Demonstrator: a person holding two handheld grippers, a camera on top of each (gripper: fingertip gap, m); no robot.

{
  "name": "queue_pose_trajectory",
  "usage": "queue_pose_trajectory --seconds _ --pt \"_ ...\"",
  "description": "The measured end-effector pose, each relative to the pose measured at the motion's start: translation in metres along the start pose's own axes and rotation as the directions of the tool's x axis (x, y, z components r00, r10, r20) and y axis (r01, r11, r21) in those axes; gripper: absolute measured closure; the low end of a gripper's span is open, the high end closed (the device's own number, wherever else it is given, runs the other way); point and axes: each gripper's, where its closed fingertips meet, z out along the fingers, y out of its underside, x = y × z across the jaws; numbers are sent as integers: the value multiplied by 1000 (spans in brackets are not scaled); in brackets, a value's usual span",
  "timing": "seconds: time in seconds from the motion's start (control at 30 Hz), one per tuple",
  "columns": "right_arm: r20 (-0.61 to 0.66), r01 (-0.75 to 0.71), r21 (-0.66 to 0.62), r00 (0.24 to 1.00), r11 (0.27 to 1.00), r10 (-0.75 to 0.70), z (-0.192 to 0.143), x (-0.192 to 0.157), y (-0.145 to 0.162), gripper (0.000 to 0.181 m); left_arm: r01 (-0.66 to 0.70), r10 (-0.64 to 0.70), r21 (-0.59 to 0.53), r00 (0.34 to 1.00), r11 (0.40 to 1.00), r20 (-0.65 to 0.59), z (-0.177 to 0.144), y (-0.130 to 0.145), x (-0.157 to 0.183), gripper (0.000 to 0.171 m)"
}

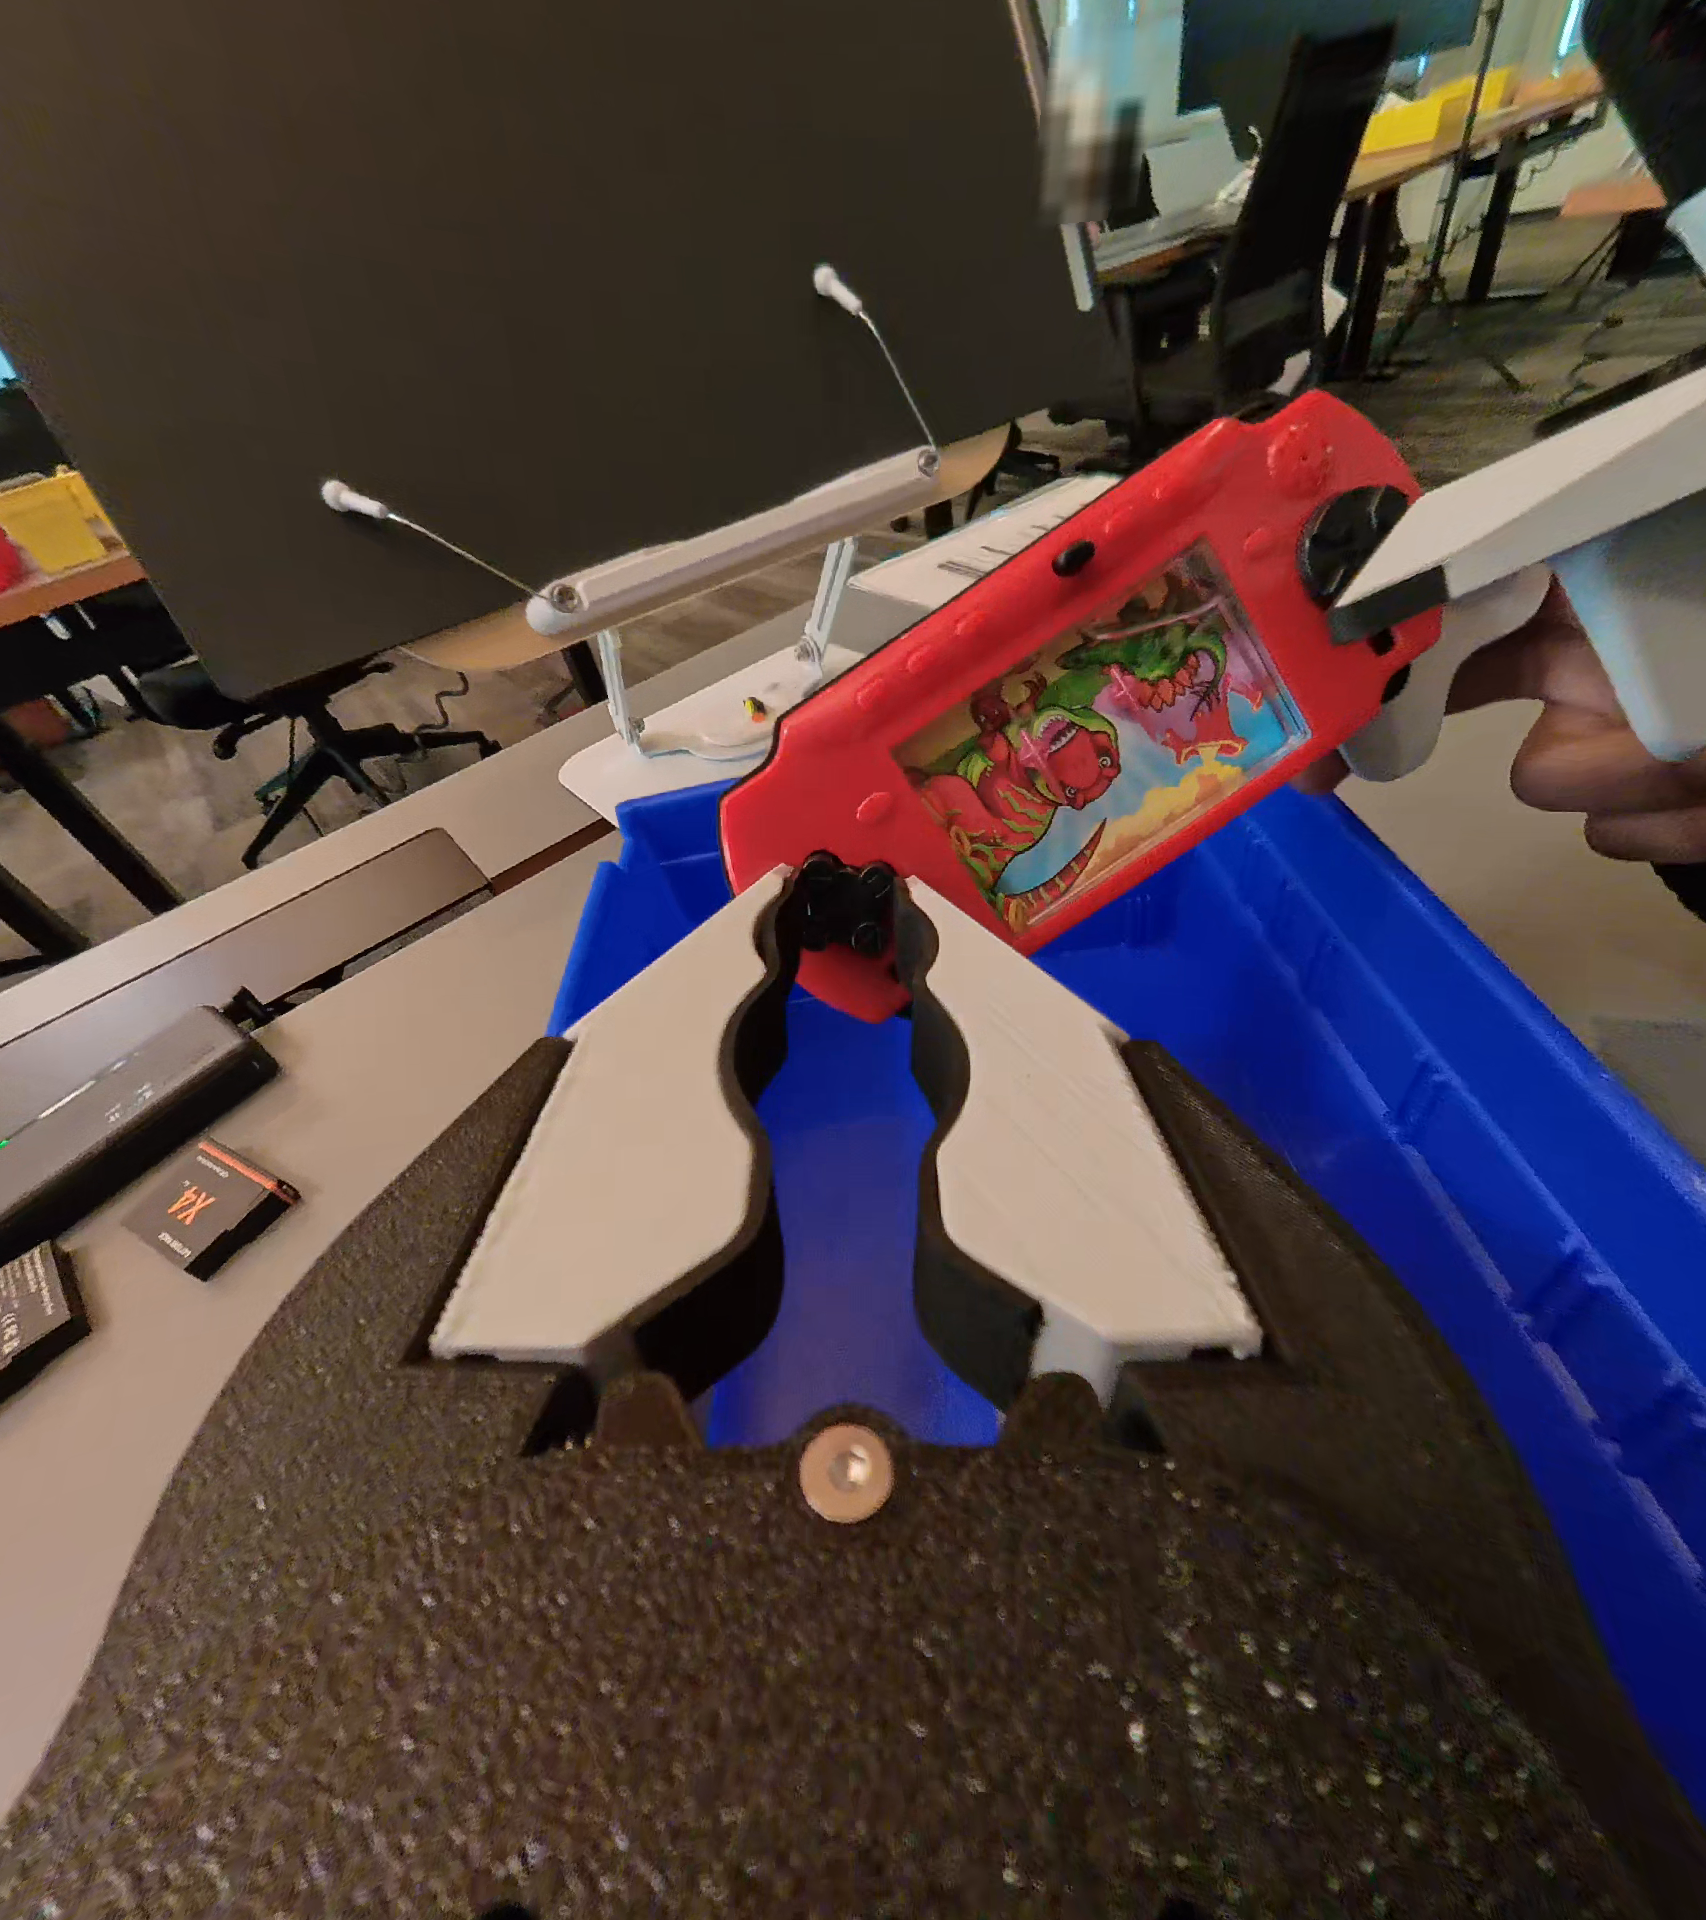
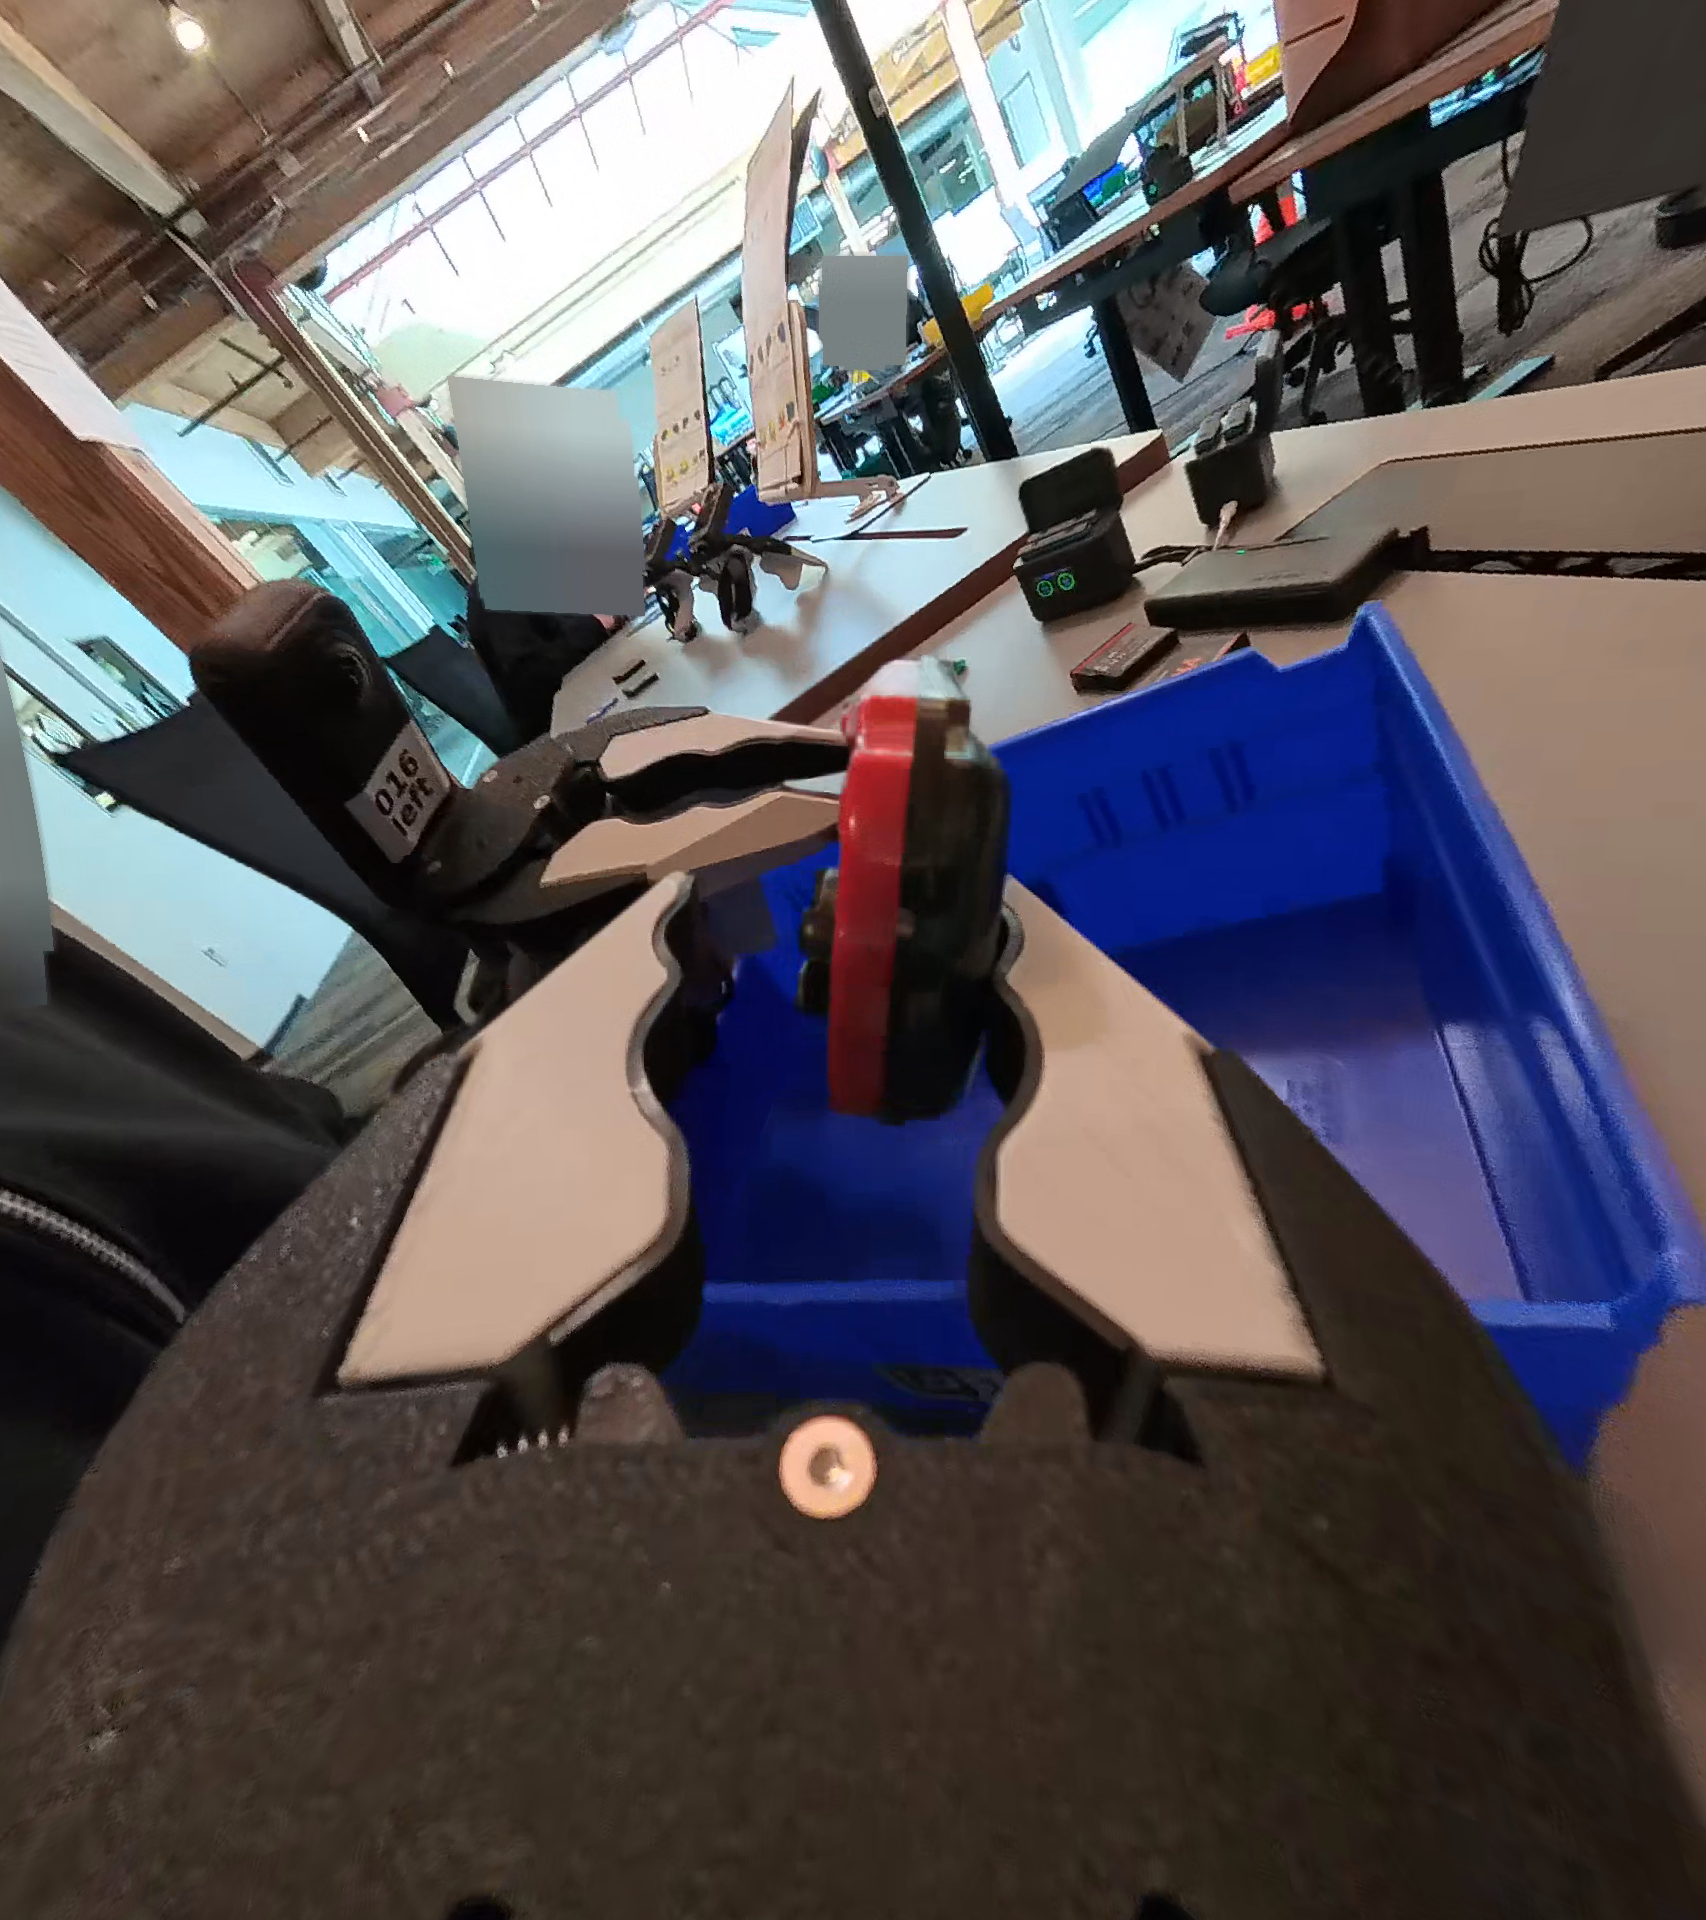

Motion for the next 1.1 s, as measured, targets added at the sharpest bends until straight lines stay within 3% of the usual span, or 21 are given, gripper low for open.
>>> queue_pose_trajectory --seconds 0.27,0.63,0.77,0.8,0.97,1.1 --pt "42 72 -141 997 987 -67 -2 -8 22 126 -77 77 19 997 997 -3 -10 -2 13 156" --pt "56 214 -259 977 942 -206 -2 -15 21 126 -170 169 104 985 980 23 -24 -23 20 156" --pt "73 244 -313 970 918 -233 -1 -17 25 130 -137 136 118 991 984 15 -28 -23 17 155" --pt "76 256 -321 967 912 -245 0 -17 25 146 -126 125 118 992 985 12 -29 -22 16 155" --pt "66 249 -332 968 910 -241 7 -20 23 151 -72 71 106 997 992 12 -28 -14 11 155" --pt "10 231 -278 971 932 -238 13 -17 17 153 92 -91 129 996 987 -15 -27 -13 5 152"
